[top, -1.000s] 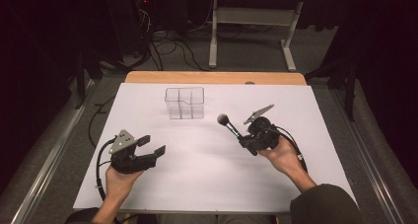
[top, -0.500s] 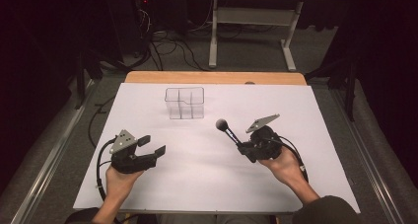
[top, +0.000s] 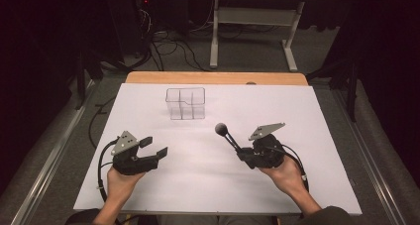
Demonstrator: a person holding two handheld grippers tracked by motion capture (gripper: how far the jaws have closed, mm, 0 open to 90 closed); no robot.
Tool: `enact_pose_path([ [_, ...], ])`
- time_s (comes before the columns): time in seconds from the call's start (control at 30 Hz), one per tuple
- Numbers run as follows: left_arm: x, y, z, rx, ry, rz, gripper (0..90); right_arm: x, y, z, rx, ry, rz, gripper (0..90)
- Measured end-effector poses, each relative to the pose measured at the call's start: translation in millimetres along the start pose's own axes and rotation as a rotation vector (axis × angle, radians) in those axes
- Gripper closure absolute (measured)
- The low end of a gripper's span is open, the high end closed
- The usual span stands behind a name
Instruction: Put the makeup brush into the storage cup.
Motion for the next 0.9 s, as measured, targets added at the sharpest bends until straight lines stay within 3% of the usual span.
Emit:
enact_pose_path([
  [0.57,-0.6,-6.3,-8.8,0.013,0.042,-0.020,30.0,4.8,5.9,11.4,-0.022,-0.023,-0.039,76.7],
  [0.9,0.5,-18.9,-21.7,0.042,0.106,-0.044,29.7,9.0,6.5,17.7,-0.039,-0.034,-0.046,76.7],
])
Point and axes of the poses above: each handheld gripper's, and its own axes: x roughly forward along the jaws, y roughly out of its underside, z roughly to its left, the point moved 4 cm from there along x, roughly forward along the jaws, and after that the axes turned 15 degrees about x, right-handed, at the moved point
